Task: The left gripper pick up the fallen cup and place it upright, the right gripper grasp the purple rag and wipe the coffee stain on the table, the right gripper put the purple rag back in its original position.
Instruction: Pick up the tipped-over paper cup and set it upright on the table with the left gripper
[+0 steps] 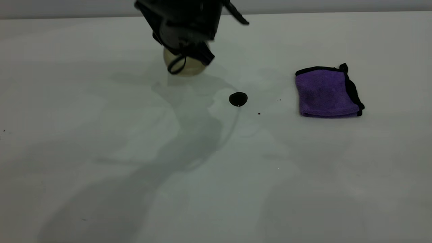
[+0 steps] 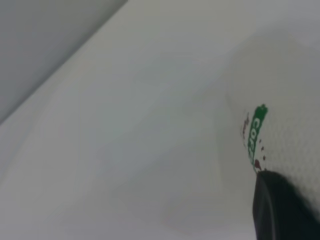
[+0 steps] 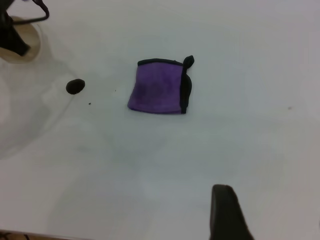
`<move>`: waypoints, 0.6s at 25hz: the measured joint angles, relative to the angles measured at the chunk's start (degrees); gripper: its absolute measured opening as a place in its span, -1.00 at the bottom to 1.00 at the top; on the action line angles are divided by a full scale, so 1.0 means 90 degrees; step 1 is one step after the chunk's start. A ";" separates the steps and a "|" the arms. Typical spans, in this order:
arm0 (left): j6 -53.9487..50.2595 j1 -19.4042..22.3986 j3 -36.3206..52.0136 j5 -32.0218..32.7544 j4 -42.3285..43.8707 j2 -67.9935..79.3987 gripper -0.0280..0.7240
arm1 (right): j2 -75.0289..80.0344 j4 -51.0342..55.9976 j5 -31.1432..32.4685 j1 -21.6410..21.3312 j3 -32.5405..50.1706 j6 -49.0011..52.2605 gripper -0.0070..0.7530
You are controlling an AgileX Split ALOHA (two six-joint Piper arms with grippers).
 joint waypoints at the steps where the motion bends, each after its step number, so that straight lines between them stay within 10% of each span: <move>1: 0.0375 0.0008 0.0000 0.0053 -0.0232 -0.0147 -0.93 | 0.0000 0.0000 0.0000 0.0000 0.0000 0.0000 0.28; 15: 0.7844 0.2051 -0.1362 0.1219 -0.8304 -0.0967 -0.93 | 0.0000 0.0000 0.0000 0.0000 0.0000 0.0000 0.28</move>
